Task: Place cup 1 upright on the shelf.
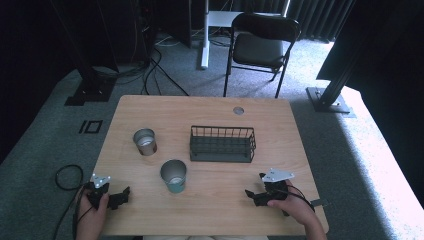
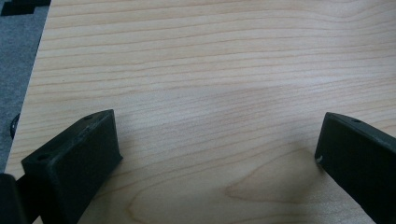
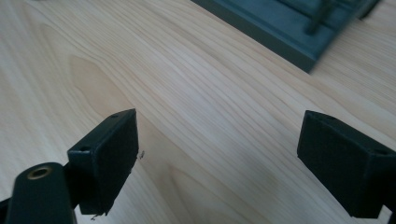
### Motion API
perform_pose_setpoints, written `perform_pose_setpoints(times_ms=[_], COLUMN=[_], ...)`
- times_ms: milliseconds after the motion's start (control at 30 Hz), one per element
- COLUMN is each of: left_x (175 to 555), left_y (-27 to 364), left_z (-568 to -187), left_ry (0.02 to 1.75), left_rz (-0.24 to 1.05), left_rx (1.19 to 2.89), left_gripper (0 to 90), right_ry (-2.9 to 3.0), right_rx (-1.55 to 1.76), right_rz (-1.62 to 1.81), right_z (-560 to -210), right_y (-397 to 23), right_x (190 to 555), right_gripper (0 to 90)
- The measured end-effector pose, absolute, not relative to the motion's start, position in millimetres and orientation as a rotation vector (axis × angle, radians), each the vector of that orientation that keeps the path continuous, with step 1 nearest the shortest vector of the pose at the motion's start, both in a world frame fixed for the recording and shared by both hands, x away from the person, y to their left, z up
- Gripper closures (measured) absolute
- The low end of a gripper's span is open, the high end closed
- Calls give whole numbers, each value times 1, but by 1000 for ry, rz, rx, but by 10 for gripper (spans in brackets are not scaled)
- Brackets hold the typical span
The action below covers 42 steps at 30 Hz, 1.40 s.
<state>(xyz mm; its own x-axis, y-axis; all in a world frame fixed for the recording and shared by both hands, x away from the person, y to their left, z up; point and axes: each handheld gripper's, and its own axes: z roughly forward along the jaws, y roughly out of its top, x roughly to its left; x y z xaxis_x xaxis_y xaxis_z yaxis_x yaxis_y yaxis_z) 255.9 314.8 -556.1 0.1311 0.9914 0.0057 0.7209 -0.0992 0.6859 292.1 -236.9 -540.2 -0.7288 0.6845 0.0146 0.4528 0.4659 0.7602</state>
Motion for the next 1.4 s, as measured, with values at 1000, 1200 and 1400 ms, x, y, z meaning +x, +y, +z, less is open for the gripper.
perform_pose_setpoints(times_ms=[1000,1200,1400], left_x=[256,256,256], left_y=[315,315,315], left_z=[-556,-556,-556], left_ry=[1644,1644,1644], left_rz=[658,658,658], left_rx=[1879,1878,1879], left_gripper=[3,3,3], right_ry=[2538,2555,2558], right_rx=[731,692,657], right_rz=[1234,1258,1273], right_z=[-534,-535,-534], right_y=[-166,-151,-140], right_x=[298,298,299], right_gripper=[124,124,124])
